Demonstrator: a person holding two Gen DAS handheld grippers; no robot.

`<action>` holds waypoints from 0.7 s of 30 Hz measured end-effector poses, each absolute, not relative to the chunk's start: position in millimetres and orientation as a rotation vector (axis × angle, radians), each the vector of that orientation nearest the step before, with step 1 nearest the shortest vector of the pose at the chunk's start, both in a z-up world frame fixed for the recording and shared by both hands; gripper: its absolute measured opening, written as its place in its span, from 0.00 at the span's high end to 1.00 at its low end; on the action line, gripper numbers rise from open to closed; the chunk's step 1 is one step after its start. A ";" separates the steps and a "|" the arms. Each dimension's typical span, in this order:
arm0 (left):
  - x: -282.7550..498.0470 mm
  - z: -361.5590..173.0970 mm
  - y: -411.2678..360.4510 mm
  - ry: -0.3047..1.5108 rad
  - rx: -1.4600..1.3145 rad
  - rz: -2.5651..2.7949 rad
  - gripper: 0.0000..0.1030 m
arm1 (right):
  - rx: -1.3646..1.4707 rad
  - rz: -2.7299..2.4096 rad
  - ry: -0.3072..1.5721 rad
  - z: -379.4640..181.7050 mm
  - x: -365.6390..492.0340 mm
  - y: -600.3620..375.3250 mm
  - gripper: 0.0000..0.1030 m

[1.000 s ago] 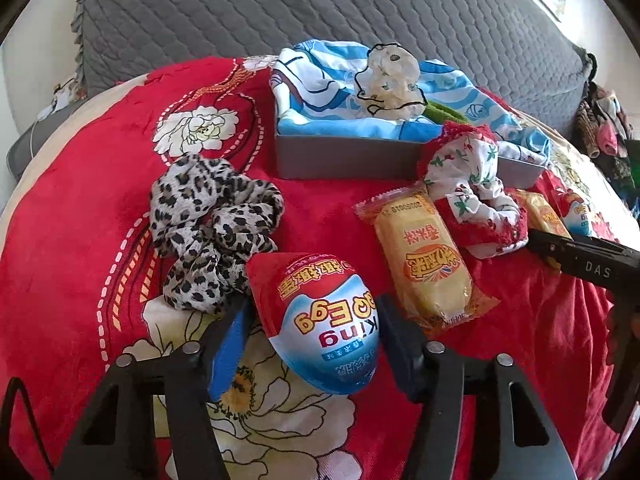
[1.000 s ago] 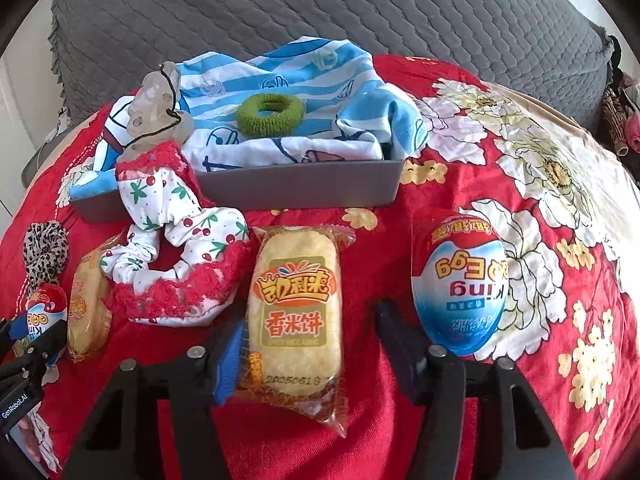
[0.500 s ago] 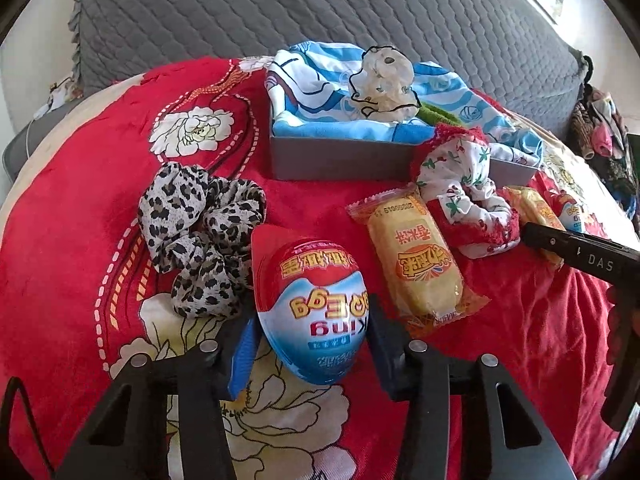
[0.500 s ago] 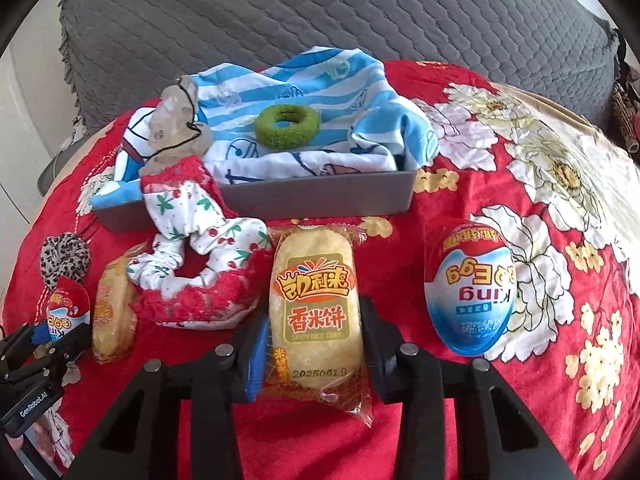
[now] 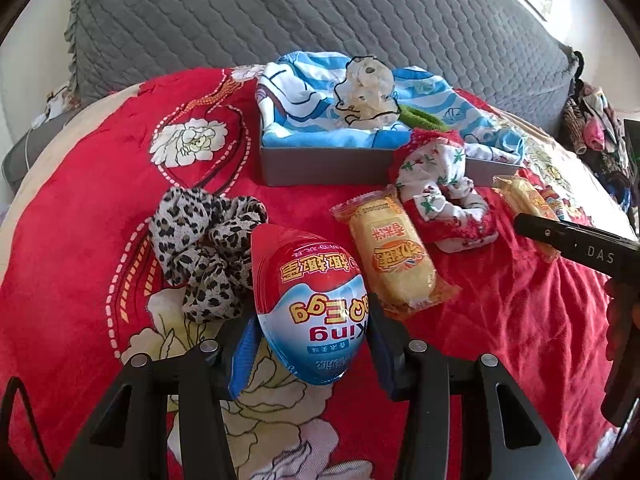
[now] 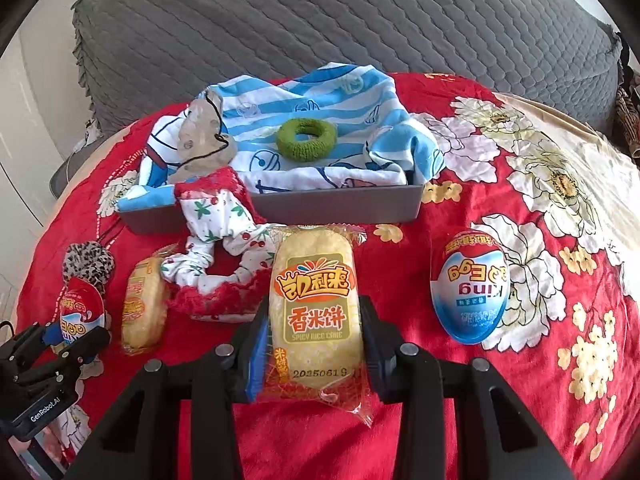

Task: Organize objects
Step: 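Lift and carry the egg and rice cake with both tools toward the tray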

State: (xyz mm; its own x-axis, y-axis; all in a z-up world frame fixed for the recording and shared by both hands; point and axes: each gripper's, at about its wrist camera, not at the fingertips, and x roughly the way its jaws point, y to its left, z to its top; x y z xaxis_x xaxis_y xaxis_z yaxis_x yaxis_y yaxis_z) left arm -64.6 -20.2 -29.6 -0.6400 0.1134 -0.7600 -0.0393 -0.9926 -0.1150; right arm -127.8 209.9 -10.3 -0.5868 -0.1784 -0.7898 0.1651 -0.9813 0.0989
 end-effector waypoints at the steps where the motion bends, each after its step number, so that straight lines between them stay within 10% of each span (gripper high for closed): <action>1: -64.0 -27.8 -19.9 -0.135 -1.289 2.763 0.51 | 1.313 -2.638 -0.028 -8.9 -126.4 210.0 0.61; 21: -47.2 6.2 -13.5 -0.142 -1.231 2.758 0.51 | 1.242 -2.623 -0.029 16.3 -107.6 204.0 0.61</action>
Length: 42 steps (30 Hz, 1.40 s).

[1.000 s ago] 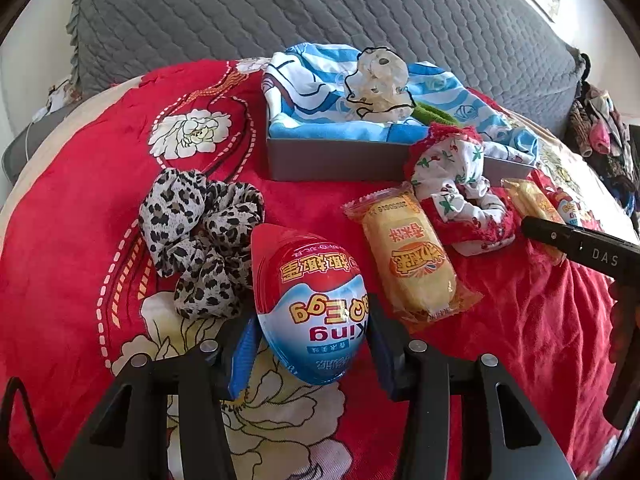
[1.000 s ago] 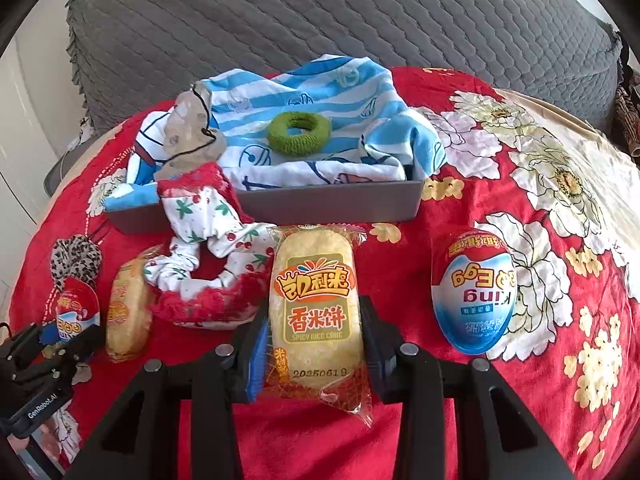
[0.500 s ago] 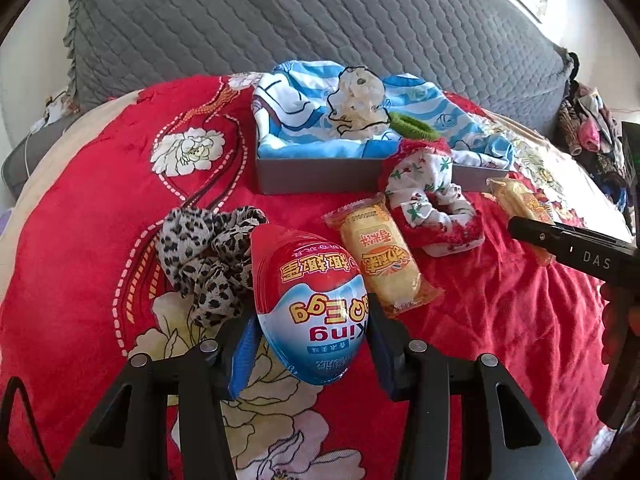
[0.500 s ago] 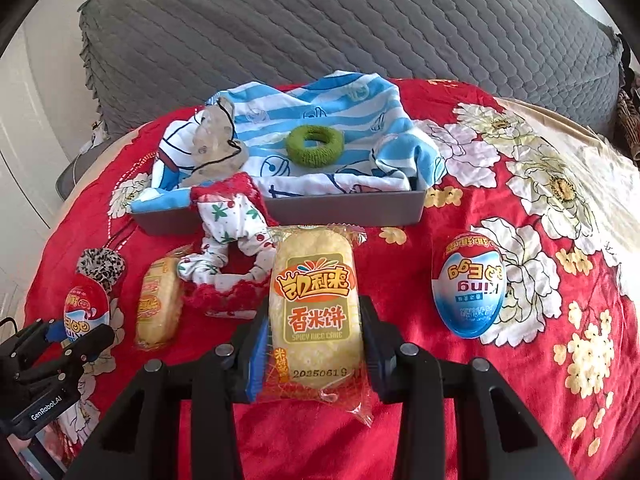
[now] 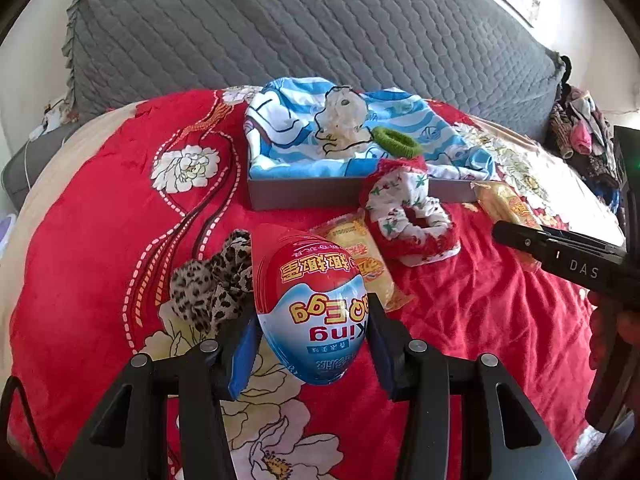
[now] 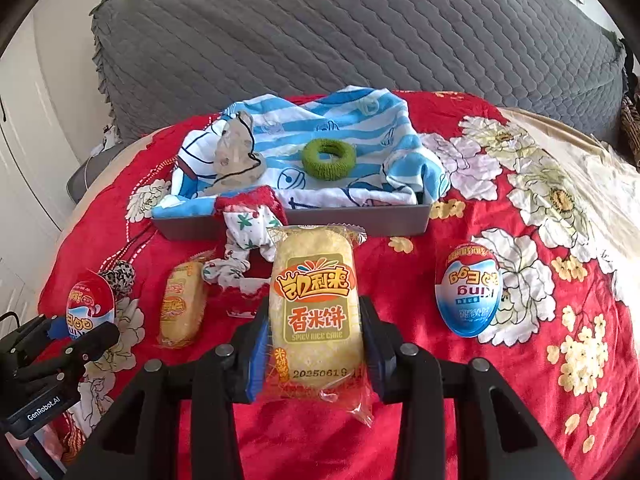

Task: Organize objects
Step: 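Lift and carry the egg and rice cake with both tools toward the tray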

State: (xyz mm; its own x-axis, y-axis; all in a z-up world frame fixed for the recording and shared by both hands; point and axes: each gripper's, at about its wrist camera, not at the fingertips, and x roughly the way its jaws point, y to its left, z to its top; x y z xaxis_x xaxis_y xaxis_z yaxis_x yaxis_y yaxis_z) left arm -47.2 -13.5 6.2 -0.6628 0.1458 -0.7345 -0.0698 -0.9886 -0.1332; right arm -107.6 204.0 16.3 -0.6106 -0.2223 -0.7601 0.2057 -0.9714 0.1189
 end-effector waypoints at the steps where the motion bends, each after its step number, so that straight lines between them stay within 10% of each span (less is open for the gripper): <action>1: -46.4 8.3 -12.6 -0.141 -1.227 2.759 0.51 | 1.239 -2.619 -0.033 18.1 -106.4 203.8 0.61; 42: -75.5 82.3 25.1 -0.136 -1.073 2.762 0.51 | 1.067 -2.638 -0.018 87.1 -86.5 192.3 0.61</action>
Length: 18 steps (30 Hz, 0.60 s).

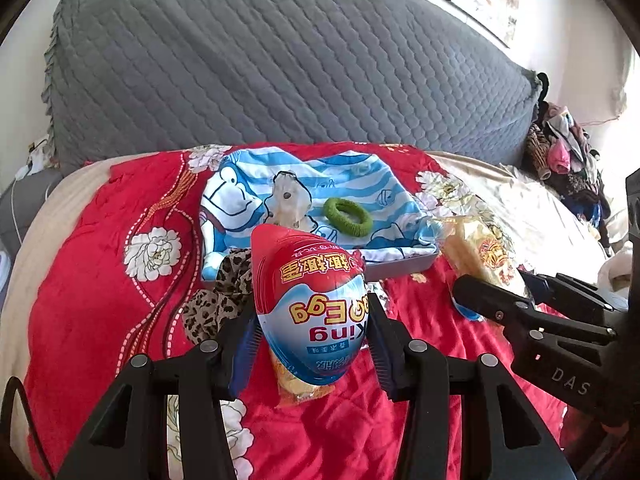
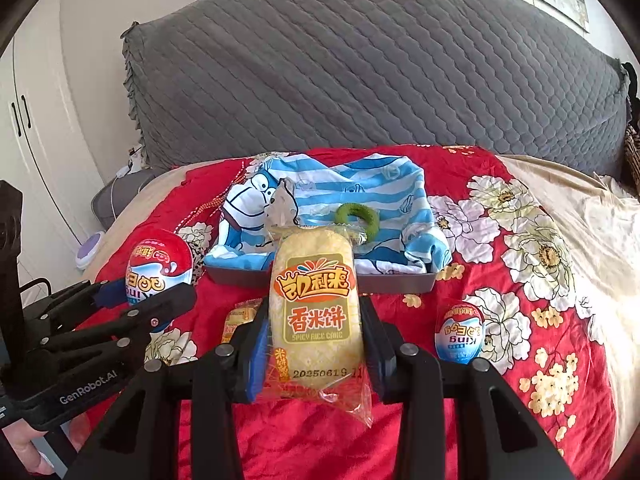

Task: Organize objects
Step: 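Lift and carry the egg and rice cake with both tools toward the tray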

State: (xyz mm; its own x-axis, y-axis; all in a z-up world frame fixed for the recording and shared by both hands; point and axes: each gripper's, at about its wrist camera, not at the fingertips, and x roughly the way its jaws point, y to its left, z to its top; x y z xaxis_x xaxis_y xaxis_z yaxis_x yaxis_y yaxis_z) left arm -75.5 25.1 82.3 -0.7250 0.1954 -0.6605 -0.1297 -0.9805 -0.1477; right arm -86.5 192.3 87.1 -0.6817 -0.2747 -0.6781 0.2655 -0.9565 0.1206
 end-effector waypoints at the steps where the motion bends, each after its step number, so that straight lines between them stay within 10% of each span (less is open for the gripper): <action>1: -77.1 82.0 25.2 -0.136 -1.074 2.765 0.51 | 1.066 -2.637 -0.020 87.3 -87.3 192.1 0.61; 18: -104.9 76.5 30.3 -0.141 -1.087 2.769 0.51 | 1.062 -2.636 -0.013 87.8 -111.6 184.6 0.61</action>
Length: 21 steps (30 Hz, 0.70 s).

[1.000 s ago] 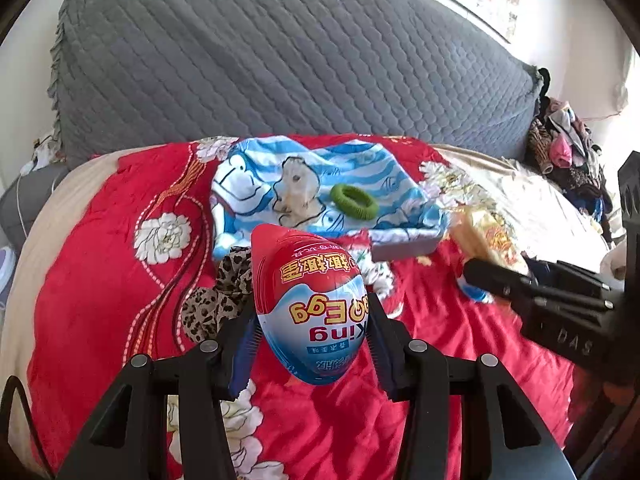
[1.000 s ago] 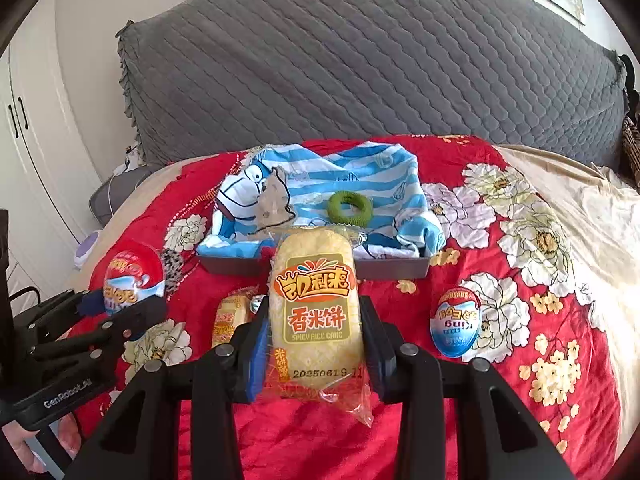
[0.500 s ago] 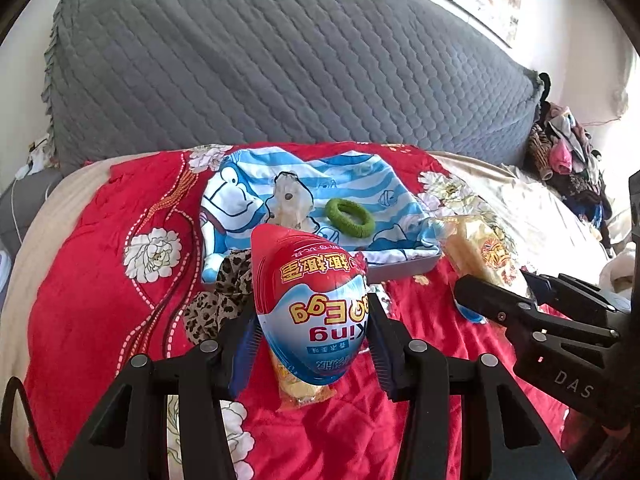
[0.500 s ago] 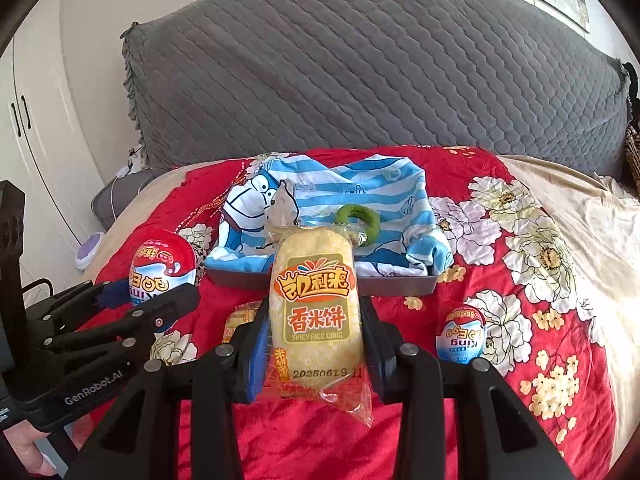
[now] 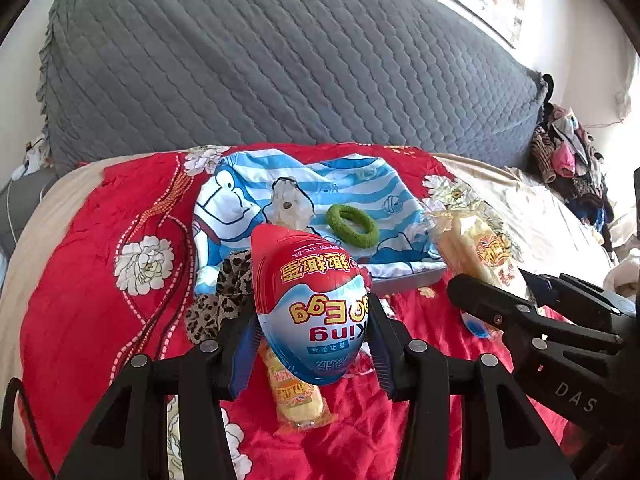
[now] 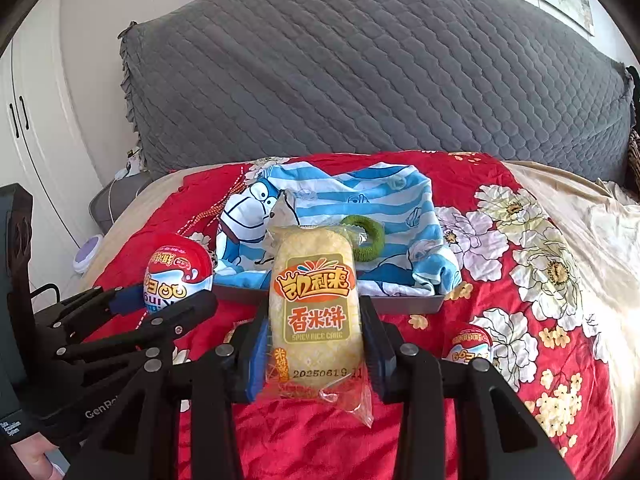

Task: Organize objects
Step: 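Lift and carry the egg and rice cake with both tools toward the tray, then lower the egg and rice cake with both tools over the striped shirt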

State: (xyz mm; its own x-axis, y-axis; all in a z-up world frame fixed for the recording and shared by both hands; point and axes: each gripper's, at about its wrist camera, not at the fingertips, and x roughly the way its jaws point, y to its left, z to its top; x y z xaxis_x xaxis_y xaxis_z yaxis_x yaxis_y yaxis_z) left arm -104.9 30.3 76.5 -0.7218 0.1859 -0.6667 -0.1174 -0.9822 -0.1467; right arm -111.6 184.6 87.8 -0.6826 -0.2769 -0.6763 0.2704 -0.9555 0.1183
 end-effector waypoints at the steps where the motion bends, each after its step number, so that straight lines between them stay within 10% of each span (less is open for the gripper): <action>1: -106.5 76.1 30.4 -0.147 -1.087 2.765 0.51 | 1.065 -2.635 -0.010 87.7 -112.0 184.5 0.61; 21: -143.8 72.5 20.8 -0.162 -1.080 2.778 0.51 | 1.073 -2.638 -0.003 84.3 -148.2 178.3 0.61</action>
